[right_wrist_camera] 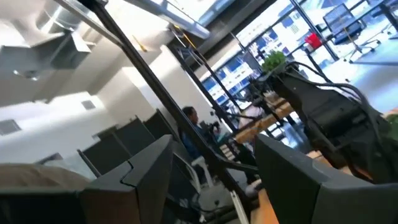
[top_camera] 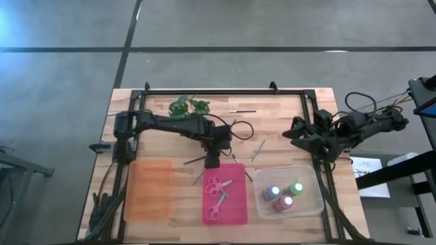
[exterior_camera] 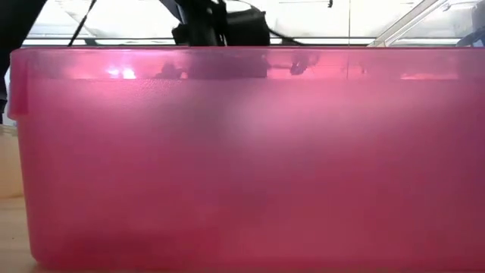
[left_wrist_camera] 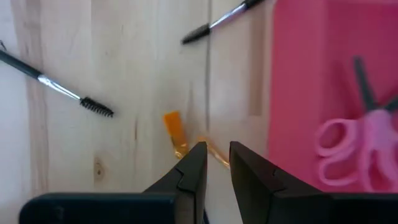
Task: Pick & Place Paint Supplies
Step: Put the black paintbrush into the orange bin
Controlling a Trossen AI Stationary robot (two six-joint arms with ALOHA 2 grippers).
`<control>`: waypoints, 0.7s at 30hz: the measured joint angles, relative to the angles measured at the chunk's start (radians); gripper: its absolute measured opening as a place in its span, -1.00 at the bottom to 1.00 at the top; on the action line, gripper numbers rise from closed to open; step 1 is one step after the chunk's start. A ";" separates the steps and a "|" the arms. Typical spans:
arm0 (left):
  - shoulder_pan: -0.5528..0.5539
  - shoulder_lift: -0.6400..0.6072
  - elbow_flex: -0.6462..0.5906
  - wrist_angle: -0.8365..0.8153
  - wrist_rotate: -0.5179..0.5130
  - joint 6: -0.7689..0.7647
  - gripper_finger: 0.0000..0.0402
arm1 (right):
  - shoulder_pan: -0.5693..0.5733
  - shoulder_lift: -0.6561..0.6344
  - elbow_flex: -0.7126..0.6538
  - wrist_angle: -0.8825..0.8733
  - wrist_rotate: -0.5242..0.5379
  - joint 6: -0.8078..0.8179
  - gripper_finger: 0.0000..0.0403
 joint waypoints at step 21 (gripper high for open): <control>0.039 0.113 0.002 0.076 -0.043 0.060 -0.61 | 0.000 -0.014 0.011 0.010 0.004 -0.008 0.09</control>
